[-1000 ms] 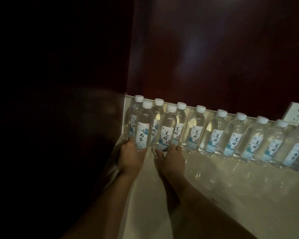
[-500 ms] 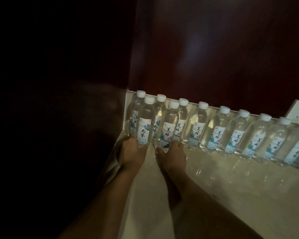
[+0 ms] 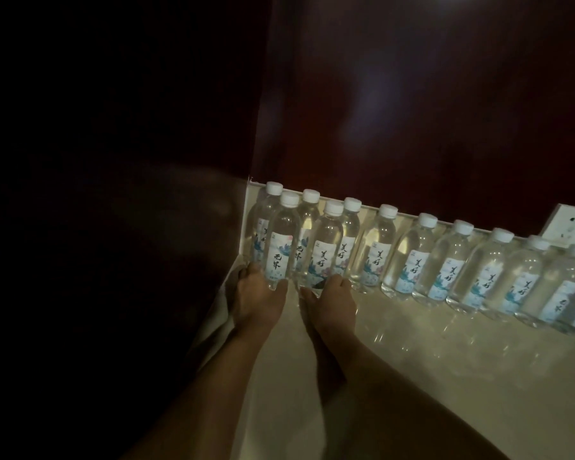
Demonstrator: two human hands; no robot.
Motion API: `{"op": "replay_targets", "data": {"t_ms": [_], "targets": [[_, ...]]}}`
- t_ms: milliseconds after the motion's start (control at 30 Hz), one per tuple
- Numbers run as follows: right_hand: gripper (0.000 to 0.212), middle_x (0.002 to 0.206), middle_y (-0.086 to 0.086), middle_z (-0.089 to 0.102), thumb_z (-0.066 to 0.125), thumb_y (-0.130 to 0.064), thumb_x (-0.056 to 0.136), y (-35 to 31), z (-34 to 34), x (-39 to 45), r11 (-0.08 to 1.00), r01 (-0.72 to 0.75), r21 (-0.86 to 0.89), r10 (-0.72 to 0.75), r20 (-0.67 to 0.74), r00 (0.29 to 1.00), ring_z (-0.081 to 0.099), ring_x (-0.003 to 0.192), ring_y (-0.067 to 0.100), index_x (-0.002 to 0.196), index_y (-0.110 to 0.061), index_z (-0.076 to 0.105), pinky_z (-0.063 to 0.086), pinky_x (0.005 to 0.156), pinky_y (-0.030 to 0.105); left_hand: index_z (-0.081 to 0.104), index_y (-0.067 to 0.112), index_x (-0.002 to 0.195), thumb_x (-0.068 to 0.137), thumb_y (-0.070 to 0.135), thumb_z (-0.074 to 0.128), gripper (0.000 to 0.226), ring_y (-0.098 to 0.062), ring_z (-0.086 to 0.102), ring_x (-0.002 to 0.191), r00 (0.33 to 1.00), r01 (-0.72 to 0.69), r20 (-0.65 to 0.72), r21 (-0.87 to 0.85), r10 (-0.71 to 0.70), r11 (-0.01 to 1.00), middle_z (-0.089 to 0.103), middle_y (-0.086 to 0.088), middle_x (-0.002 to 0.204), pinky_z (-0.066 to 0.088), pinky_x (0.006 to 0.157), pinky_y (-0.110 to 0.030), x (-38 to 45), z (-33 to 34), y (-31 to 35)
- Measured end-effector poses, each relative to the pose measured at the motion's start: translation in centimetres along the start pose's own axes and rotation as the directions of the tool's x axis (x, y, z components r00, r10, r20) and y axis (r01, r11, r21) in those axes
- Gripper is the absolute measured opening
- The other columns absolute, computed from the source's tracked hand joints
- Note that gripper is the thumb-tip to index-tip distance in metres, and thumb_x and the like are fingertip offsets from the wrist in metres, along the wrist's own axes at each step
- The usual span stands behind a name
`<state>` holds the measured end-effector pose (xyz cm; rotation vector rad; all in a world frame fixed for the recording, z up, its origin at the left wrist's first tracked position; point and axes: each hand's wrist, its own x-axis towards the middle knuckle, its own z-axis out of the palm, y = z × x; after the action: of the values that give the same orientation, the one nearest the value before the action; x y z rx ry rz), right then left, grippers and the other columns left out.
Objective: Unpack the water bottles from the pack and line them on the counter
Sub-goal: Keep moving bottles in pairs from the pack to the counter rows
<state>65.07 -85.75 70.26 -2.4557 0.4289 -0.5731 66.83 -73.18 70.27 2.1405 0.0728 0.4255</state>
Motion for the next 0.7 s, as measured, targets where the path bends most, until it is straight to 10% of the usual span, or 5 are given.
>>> {"op": "replay_targets", "data": {"t_ms": [533, 700], "targets": [[0.056, 0.133, 0.020, 0.052, 0.062, -0.037, 0.094, -0.9, -6.4, -8.1, 0.988, 0.041, 0.149, -0.053, 0.078, 0.996, 0.053, 0.123, 0.036, 0.136, -0.003, 0.047, 0.044, 0.101, 0.040, 0.058, 0.016, 0.135, 0.090, 0.037, 0.069, 0.050, -0.020, 0.063, 0.115, 0.989, -0.026, 0.145, -0.115, 0.043, 0.993, 0.067, -0.001, 0.126, 0.047, 0.094, -0.026, -10.3, -8.7, 3.2], [0.037, 0.095, 0.003, 0.068, 0.066, -0.032, 0.093, -0.6, -10.4, -16.0, 0.912, 0.031, 0.409, -0.059, 0.057, 0.997, 0.066, 0.099, 0.026, 0.120, -0.009, 0.062, 0.051, 0.092, 0.036, 0.068, 0.015, 0.118, 0.091, 0.035, 0.069, 0.033, -0.007, 0.063, 0.081, 0.993, -0.012, 0.114, -0.247, 0.042, 0.969, 0.069, 0.008, 0.094, 0.045, 0.075, -0.019, -18.2, -13.2, 4.3]]}}
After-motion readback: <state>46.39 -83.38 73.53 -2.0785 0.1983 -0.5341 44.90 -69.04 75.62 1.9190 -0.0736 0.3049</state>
